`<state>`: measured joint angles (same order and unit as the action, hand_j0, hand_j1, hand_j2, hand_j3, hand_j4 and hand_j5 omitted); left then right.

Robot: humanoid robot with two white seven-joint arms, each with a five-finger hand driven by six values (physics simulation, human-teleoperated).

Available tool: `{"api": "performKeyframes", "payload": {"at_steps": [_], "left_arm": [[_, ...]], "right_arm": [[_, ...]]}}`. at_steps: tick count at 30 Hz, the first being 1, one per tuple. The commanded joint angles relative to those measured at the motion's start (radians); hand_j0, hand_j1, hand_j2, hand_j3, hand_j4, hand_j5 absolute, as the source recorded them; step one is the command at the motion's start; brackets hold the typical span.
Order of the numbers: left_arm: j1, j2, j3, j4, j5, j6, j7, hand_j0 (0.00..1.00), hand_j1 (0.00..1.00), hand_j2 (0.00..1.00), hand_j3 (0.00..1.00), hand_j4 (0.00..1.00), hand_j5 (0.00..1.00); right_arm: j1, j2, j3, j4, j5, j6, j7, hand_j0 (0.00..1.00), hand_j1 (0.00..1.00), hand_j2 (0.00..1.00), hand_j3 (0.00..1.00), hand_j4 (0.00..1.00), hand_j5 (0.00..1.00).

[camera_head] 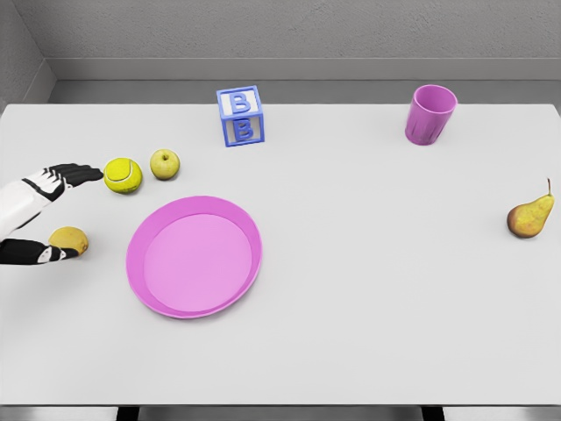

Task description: Put the lemon on the plate with left arm

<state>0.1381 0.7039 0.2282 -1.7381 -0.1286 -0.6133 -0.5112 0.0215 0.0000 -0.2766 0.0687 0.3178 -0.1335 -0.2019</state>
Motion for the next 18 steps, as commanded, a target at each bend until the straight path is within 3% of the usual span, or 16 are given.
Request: {"api": "performKeyframes", "payload": {"at_steps": [1, 5, 12, 14, 18], "left_arm": [[0.002, -0.004, -0.001, -0.001, 0.007, 0.002, 0.0, 1.0, 1.0, 1.0, 1.0, 1.0, 1.0], [0.003, -0.004, 0.008, 0.0, 0.0, 0.002, -0.001, 1.0, 1.0, 1.0, 1.0, 1.0, 1.0], [0.012, 0.008, 0.026, 0.037, -0.006, 0.002, -0.1, 1.0, 1.0, 1.0, 1.0, 1.0, 1.0], [0.017, 0.031, 0.022, 0.043, -0.008, 0.002, -0.1, 1.0, 1.0, 1.0, 1.0, 1.0, 1.0], [0.011, 0.117, -0.001, 0.129, -0.04, 0.002, -0.1, 1.0, 1.0, 1.0, 1.0, 1.0, 1.0]], "right_arm": [[0.0, 0.0, 0.0, 0.0, 0.0, 0.0, 0.001, 1.0, 1.0, 1.0, 1.0, 1.0, 1.0], [-0.002, 0.0, 0.002, 0.0, 0.0, 0.0, 0.001, 1.0, 1.0, 1.0, 1.0, 1.0, 1.0], [0.0, 0.0, 0.004, 0.0, 0.0, 0.0, -0.001, 1.0, 1.0, 1.0, 1.0, 1.0, 1.0], [0.0, 0.0, 0.004, 0.0, 0.0, 0.0, 0.001, 1.0, 1.0, 1.0, 1.0, 1.0, 1.0], [0.0, 0.0, 0.004, 0.0, 0.0, 0.0, -0.001, 1.0, 1.0, 1.0, 1.0, 1.0, 1.0]]}}
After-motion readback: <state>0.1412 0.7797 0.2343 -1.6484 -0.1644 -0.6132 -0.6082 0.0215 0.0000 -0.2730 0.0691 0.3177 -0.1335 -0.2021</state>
